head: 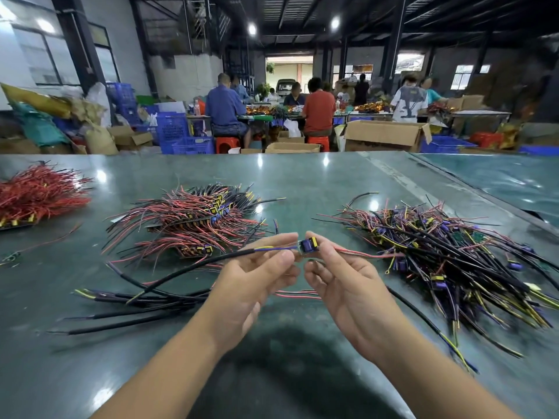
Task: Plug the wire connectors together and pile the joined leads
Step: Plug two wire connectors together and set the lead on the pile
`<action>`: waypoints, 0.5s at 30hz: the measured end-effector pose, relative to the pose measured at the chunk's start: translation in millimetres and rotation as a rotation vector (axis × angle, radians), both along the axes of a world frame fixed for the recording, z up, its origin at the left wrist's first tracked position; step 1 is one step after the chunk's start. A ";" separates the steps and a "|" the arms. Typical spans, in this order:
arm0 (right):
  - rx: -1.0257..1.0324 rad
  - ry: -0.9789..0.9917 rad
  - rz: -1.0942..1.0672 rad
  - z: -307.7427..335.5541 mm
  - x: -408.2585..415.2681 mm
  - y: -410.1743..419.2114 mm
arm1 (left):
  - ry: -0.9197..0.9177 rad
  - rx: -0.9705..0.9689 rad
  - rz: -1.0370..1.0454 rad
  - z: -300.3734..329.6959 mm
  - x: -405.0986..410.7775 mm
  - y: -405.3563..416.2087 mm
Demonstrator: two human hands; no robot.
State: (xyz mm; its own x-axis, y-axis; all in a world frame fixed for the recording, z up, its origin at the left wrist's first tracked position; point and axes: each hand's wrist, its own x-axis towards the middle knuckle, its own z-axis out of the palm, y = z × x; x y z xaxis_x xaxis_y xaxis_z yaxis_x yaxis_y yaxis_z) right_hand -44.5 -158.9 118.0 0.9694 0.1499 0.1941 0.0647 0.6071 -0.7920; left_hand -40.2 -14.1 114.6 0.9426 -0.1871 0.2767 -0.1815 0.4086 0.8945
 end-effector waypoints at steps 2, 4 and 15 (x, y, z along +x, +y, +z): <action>-0.089 -0.031 -0.029 -1.5 -0.7 0.4 | 0.013 -0.012 -0.020 0.3 -1.0 -2.2; -0.181 -0.044 -0.074 -4.3 -1.3 0.0 | 0.056 -0.029 0.048 -0.7 -0.3 -4.3; -0.081 0.040 -0.480 3.8 19.1 -28.3 | 0.022 0.013 0.213 -2.5 3.1 -9.8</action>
State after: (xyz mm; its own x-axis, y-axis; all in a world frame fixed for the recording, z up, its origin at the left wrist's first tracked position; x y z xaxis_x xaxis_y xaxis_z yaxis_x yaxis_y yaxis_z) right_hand -25.4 -187.2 121.8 0.9392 -0.3031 0.1613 0.2908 0.4522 -0.8432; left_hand -37.1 -23.9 112.1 0.9670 0.0136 0.2545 -0.2429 0.3511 0.9043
